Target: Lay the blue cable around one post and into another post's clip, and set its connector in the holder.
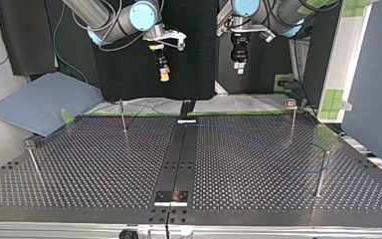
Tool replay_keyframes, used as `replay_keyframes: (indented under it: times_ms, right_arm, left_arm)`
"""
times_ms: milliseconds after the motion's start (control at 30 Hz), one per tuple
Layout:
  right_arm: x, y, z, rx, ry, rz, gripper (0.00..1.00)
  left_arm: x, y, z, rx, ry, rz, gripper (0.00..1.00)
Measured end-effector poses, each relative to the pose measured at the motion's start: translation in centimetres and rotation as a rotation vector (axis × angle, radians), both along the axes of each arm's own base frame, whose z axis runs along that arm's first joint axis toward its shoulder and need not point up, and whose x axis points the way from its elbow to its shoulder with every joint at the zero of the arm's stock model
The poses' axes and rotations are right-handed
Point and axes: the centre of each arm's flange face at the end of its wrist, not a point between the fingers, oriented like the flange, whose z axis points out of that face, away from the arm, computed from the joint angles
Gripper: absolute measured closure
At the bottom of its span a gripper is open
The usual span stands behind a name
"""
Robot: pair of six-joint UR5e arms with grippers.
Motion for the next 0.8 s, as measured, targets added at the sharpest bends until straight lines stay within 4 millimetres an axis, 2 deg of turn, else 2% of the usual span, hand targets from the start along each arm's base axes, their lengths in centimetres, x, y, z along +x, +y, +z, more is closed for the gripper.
replay_keyframes:
  times_ms: [800]
  right_arm:
    - [0.02, -0.42, 0.15, -0.011, -0.016, 0.004, 0.0]
  left_arm:
    - [0.34, 0.2, 0.15, 0.019, -0.003, 0.014, 0.0]
